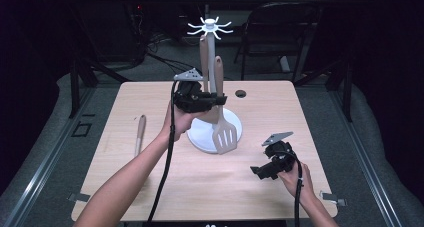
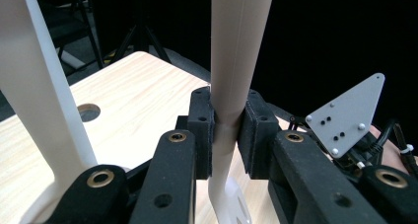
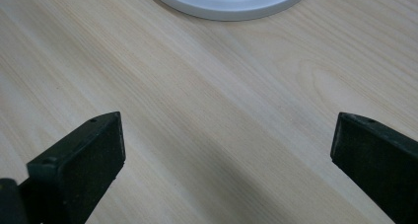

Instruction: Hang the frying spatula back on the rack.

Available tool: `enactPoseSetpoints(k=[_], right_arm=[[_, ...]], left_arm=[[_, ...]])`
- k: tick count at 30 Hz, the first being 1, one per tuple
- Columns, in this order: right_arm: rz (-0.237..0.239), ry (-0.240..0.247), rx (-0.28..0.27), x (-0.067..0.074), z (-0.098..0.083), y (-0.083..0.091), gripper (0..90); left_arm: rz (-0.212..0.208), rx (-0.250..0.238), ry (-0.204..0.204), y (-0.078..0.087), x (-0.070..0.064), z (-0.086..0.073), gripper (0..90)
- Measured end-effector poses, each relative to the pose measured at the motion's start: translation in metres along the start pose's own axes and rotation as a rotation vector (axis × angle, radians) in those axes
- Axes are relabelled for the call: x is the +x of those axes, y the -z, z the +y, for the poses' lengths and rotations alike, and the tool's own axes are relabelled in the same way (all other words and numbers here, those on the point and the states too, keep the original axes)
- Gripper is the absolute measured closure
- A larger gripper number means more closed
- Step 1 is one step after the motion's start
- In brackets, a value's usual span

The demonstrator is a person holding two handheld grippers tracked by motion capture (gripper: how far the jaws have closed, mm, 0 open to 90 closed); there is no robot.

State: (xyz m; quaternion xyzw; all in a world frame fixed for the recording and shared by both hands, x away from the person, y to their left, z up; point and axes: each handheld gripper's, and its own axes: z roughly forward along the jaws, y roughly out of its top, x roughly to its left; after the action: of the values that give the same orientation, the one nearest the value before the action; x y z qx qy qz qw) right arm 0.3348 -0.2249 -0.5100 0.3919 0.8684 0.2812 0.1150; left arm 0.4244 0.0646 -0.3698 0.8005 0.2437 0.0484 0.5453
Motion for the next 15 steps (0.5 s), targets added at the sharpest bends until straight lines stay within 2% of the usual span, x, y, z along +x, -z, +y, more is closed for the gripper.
enactPoseSetpoints(k=[15], right_arm=[[-0.006,0.012,0.01,0.0,0.0,-0.002,0.0]], left_arm=[[0.017,-0.004,-0.018,0.0,0.004,0.019,78.0]])
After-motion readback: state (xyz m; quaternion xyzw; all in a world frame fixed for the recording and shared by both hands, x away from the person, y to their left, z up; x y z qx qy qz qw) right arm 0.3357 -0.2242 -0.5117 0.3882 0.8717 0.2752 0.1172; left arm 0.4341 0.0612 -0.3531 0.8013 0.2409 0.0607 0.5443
